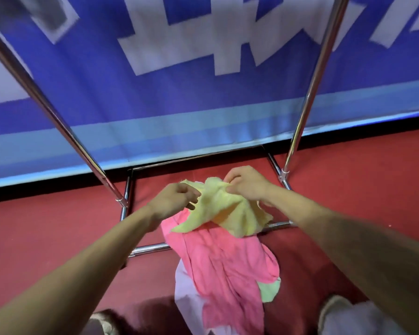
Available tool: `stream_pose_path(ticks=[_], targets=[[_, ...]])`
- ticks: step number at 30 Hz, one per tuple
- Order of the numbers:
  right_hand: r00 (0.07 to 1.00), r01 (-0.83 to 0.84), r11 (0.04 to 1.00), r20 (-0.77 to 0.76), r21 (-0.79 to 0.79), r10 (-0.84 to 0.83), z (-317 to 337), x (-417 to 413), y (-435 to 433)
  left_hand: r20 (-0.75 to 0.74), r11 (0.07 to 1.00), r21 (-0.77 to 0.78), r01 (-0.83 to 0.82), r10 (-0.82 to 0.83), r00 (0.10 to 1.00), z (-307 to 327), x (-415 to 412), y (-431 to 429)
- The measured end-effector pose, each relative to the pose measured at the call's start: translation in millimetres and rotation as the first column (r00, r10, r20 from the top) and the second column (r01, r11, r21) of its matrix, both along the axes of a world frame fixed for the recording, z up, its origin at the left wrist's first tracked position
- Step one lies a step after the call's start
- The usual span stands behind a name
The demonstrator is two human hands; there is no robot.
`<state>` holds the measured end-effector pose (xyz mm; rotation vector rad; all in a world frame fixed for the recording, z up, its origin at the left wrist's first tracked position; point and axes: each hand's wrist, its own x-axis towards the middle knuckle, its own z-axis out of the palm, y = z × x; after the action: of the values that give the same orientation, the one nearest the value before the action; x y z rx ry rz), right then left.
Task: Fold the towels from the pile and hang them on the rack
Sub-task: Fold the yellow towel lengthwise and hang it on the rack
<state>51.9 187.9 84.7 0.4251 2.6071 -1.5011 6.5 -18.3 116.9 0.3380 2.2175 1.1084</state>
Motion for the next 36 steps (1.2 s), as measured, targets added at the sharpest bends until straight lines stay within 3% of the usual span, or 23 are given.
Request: stream_pose_path(ticks=[5,8,10,14,18,22,26,30,34,36], targets=[[0.975,-0.201,0.979,-0.093,0.04,0.203,81,16,-4,-0.171,0.995,0.016,0.098,-0.094,0.981,57,20,-1],[0.947,-0.247,0.963,-0.182,0.107,0.263,124,30,-5,-0.23,0.966,0.046,0.254,-0.237,0.944,86,40,-1],[0.928,-0.258,0.957,-0.24,0.133,0.284,144,41,-6,-0.256,0.964,0.074,0.257,-0.231,0.939,97,50,-2],[0.903,-0.252,0.967,-0.351,0.038,0.249,161,62,-5,-0.091,0.979,0.2,-0.034,0.053,0.995,110,69,0],[0.875,-0.278,0.96,-0.402,0.037,0.269,176,65,-9,0.05,0.977,0.212,-0.021,0.01,0.999,125,77,3],[0.865,-0.281,0.96,-0.43,0.01,0.258,187,68,-6,0.093,0.984,0.176,-0.021,0.004,0.996,129,79,-1],[0.888,-0.223,0.975,-0.418,-0.024,0.193,186,79,5,0.097,0.938,0.326,-0.116,0.089,0.991,129,79,-5],[0.924,-0.217,0.976,-0.324,-0.011,0.202,188,91,8,-0.138,0.872,0.478,-0.103,0.191,0.972,140,87,-8],[0.938,-0.3,0.925,-0.251,-0.234,0.24,186,102,-15,-0.445,0.921,0.388,0.033,0.156,0.882,148,87,-15],[0.937,-0.296,0.922,-0.263,-0.25,0.23,186,104,-27,-0.49,0.93,0.363,0.055,0.141,0.86,150,90,-15]])
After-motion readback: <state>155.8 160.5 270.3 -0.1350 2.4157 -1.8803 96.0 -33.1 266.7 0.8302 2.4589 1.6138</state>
